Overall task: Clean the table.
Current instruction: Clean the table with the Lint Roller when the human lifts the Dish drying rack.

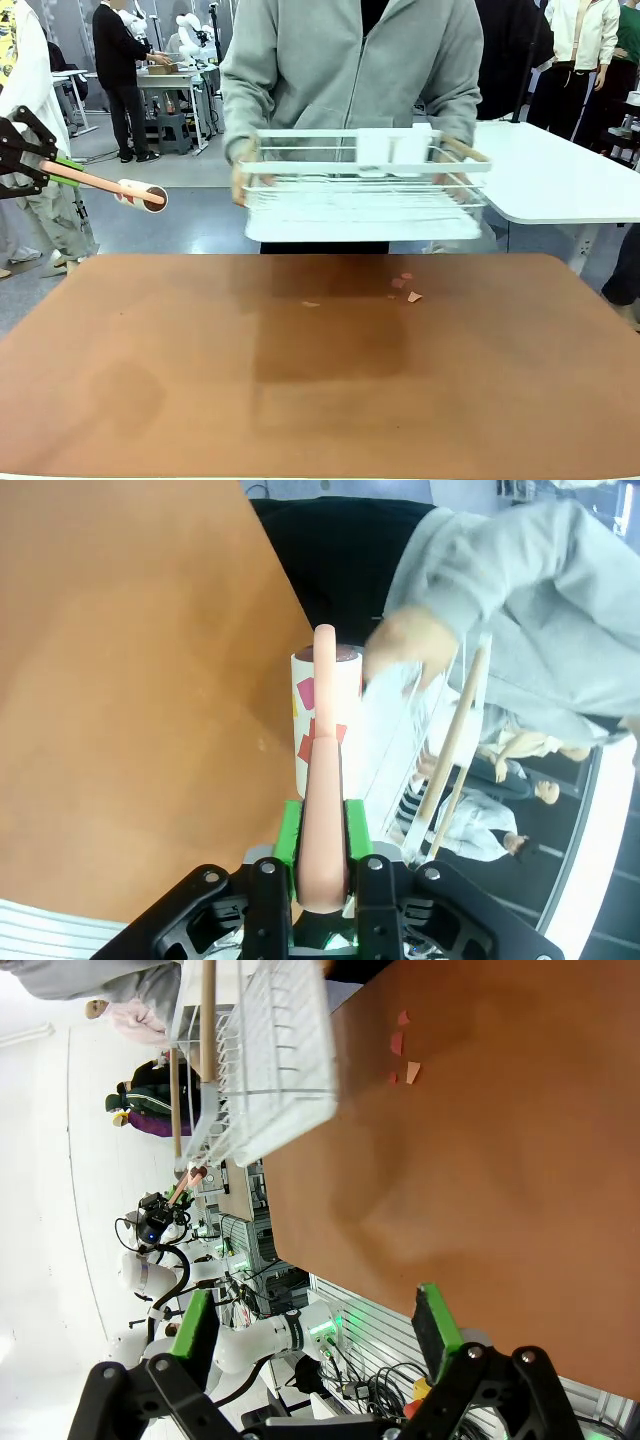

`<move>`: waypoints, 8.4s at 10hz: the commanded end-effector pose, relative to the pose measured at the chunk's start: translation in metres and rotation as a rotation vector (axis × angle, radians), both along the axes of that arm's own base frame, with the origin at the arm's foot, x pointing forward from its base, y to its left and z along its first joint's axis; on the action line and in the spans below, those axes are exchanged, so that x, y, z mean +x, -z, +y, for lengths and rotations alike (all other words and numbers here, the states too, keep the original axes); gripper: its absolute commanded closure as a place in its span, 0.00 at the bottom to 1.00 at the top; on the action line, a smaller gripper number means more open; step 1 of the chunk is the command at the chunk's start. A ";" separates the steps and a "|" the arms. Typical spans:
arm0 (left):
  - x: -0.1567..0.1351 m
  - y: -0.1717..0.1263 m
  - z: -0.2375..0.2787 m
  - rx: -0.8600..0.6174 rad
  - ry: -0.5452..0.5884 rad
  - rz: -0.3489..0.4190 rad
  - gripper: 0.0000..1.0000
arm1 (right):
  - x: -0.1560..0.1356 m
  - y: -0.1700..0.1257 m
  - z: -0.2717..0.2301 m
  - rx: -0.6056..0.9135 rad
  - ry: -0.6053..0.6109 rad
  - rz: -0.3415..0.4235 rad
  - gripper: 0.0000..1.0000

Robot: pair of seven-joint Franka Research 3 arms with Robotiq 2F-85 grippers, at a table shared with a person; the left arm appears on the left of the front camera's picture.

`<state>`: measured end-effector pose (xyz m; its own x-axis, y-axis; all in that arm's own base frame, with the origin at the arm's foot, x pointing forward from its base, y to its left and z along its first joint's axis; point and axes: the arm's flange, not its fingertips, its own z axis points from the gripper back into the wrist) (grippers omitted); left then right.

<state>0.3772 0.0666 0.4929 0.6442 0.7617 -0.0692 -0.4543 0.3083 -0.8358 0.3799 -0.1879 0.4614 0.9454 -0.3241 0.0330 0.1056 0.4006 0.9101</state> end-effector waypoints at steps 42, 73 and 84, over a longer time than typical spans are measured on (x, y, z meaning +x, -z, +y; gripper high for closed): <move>0.225 0.178 -0.295 0.114 0.927 -0.132 0.78 | -0.002 -0.003 0.000 0.001 -0.009 -0.009 0.00; 0.267 0.255 -0.468 0.101 0.859 -0.091 0.78 | -0.002 -0.003 0.000 0.001 -0.009 -0.009 0.00; 0.238 0.157 -0.427 -0.075 0.891 -0.128 0.78 | -0.002 -0.003 0.000 0.001 -0.009 -0.009 0.00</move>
<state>0.6423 -0.3868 0.3314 0.9991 0.0244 0.0342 0.0194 0.4554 -0.8901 0.3799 -0.1877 0.4616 0.9455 -0.3239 0.0329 0.1061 0.4021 0.9094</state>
